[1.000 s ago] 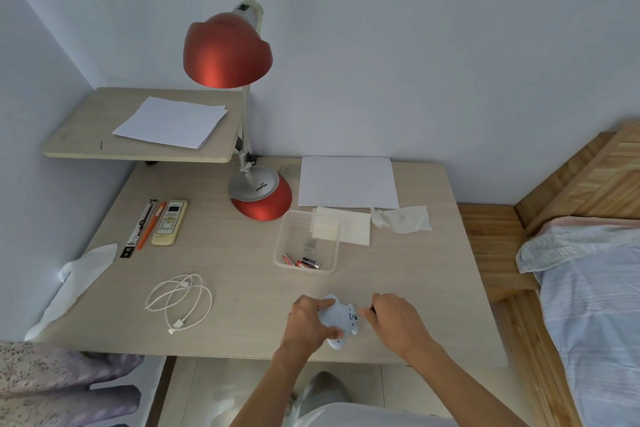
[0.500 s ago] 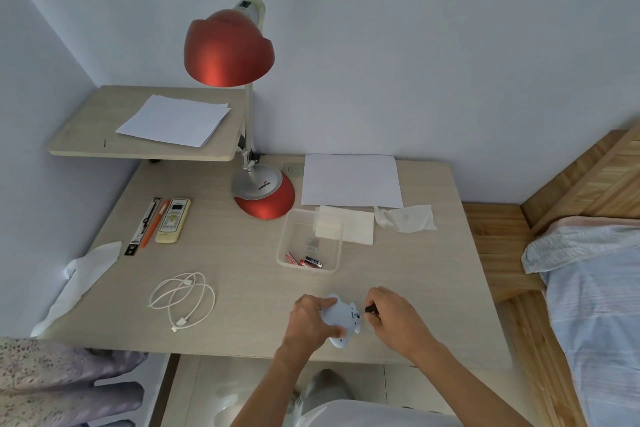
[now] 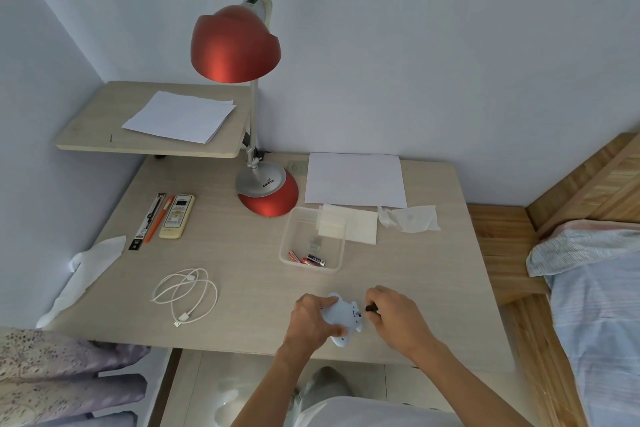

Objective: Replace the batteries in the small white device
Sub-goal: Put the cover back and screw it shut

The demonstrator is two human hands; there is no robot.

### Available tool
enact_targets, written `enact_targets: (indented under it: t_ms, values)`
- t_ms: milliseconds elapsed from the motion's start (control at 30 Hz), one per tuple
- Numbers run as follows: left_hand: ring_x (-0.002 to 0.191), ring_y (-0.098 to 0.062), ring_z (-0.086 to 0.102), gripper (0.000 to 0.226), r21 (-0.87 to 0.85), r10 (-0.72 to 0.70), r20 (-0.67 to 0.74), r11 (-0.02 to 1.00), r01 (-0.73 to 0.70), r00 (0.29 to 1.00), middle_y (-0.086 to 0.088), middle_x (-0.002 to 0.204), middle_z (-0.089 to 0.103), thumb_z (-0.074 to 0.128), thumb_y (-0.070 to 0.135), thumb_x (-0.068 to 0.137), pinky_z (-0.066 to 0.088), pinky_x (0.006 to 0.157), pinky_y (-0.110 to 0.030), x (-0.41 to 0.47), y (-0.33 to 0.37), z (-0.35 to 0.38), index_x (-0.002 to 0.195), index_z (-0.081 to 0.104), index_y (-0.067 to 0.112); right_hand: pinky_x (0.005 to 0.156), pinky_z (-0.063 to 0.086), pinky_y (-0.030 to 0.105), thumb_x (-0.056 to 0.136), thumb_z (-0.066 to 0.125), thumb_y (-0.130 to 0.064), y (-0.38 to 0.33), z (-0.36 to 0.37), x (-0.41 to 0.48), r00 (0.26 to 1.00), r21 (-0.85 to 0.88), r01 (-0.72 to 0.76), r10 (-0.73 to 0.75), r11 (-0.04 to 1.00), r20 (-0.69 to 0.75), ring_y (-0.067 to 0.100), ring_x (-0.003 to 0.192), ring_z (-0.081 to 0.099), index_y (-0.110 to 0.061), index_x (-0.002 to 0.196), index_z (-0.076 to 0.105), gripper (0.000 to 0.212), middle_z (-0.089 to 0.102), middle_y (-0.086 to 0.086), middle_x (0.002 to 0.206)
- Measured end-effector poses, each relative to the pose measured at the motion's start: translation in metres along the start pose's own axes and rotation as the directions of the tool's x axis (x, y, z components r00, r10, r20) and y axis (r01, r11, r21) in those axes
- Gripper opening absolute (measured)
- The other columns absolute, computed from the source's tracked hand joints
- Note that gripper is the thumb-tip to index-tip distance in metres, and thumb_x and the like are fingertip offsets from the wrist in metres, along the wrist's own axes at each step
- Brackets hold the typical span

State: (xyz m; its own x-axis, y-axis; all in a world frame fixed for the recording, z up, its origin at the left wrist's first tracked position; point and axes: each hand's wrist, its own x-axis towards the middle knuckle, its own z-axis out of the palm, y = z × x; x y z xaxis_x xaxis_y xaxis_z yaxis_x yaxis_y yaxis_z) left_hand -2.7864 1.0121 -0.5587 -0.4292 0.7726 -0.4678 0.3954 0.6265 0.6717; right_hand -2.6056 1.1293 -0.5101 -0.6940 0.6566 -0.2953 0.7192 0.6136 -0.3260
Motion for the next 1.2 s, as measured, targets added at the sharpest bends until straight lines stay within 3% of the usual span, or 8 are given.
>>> enact_targets:
  t_ms: [167, 267, 467, 600, 700, 967, 1067, 1200]
  values:
    - [0.115, -0.019, 0.063, 0.089, -0.017, -0.006, 0.001, 1.0, 0.006, 1.0, -0.002, 0.131, 0.065, 0.102, 0.04, 0.061, 0.057, 0.1, -0.033, -0.0015, -0.0005, -0.0003, 0.142, 0.069, 0.023, 0.061, 0.048, 0.03, 0.102, 0.057, -0.057, -0.004, -0.0009, -0.0008, 0.997, -0.088, -0.071, 0.069, 0.994, -0.031, 0.012, 0.064, 0.054, -0.024, 0.087, 0.059, 0.036, 0.058, -0.009, 0.076]
    - [0.115, -0.019, 0.063, 0.089, -0.021, -0.008, -0.001, 1.0, 0.008, 1.0, -0.002, 0.13, 0.065, 0.102, 0.04, 0.06, 0.056, 0.1, -0.033, -0.0021, -0.0001, -0.001, 0.141, 0.069, 0.024, 0.062, 0.039, 0.034, 0.108, 0.039, -0.058, -0.0068, -0.0038, -0.0004, 0.989, -0.164, -0.148, 0.145, 0.975, -0.032, 0.019, 0.065, 0.048, -0.022, 0.07, 0.041, 0.052, 0.044, -0.005, 0.068]
    - [0.116, -0.02, 0.064, 0.089, -0.027, -0.01, 0.001, 1.0, 0.01, 1.0, -0.003, 0.13, 0.067, 0.101, 0.043, 0.059, 0.056, 0.1, -0.034, -0.0018, 0.0, -0.001, 0.14, 0.07, 0.025, 0.051, 0.028, 0.031, 0.107, 0.046, -0.041, -0.0065, -0.0016, 0.0046, 0.995, -0.107, -0.098, 0.1, 0.989, 0.016, 0.02, 0.061, 0.046, -0.019, 0.069, 0.039, 0.044, 0.043, -0.004, 0.065]
    - [0.118, -0.02, 0.062, 0.088, -0.009, -0.007, 0.0, 1.0, 0.007, 1.0, -0.003, 0.131, 0.066, 0.101, 0.044, 0.06, 0.056, 0.102, -0.036, -0.0009, -0.0003, -0.0008, 0.141, 0.07, 0.026, 0.063, 0.053, 0.034, 0.102, 0.061, -0.036, -0.0042, -0.0025, 0.0032, 0.997, 0.007, -0.074, 0.074, 0.997, -0.027, 0.016, 0.07, 0.063, -0.02, 0.085, 0.06, 0.023, 0.064, -0.004, 0.078]
    - [0.117, -0.02, 0.062, 0.089, -0.002, -0.014, -0.001, 1.0, 0.014, 1.0, -0.002, 0.132, 0.066, 0.101, 0.043, 0.06, 0.057, 0.101, -0.035, -0.0004, 0.0006, -0.0004, 0.141, 0.07, 0.026, 0.067, 0.055, 0.031, 0.1, 0.067, -0.033, -0.0045, -0.0046, 0.001, 0.998, 0.047, -0.052, 0.053, 0.998, -0.035, 0.012, 0.073, 0.063, -0.025, 0.09, 0.062, 0.014, 0.065, -0.008, 0.083]
    - [0.118, -0.019, 0.061, 0.09, 0.016, -0.029, 0.011, 0.999, 0.029, 1.0, -0.001, 0.13, 0.065, 0.101, 0.045, 0.058, 0.056, 0.103, -0.037, 0.0014, 0.0015, 0.0003, 0.14, 0.07, 0.027, 0.058, 0.037, 0.032, 0.108, 0.043, -0.048, -0.004, -0.0061, 0.0028, 0.994, -0.13, -0.11, 0.109, 0.985, -0.015, 0.019, 0.065, 0.049, -0.017, 0.078, 0.05, 0.044, 0.05, -0.003, 0.073]
    - [0.118, -0.019, 0.061, 0.089, 0.019, -0.034, 0.016, 0.999, 0.033, 0.999, 0.0, 0.129, 0.064, 0.101, 0.045, 0.058, 0.056, 0.103, -0.037, 0.0019, 0.0024, -0.0008, 0.14, 0.07, 0.028, 0.058, 0.031, 0.032, 0.11, 0.041, -0.038, -0.0074, -0.0069, 0.0044, 0.995, -0.153, -0.097, 0.099, 0.984, 0.009, 0.02, 0.069, 0.048, -0.019, 0.074, 0.041, 0.04, 0.038, -0.006, 0.07]
    - [0.115, -0.019, 0.062, 0.089, 0.014, -0.044, 0.024, 0.999, 0.043, 0.999, 0.0, 0.13, 0.066, 0.102, 0.045, 0.058, 0.057, 0.102, -0.036, 0.0029, 0.002, -0.0017, 0.14, 0.07, 0.027, 0.065, 0.041, 0.032, 0.108, 0.048, -0.034, -0.0058, -0.0049, 0.0056, 0.998, -0.096, -0.049, 0.051, 0.994, 0.021, 0.022, 0.073, 0.055, -0.018, 0.088, 0.051, 0.026, 0.051, -0.003, 0.084]
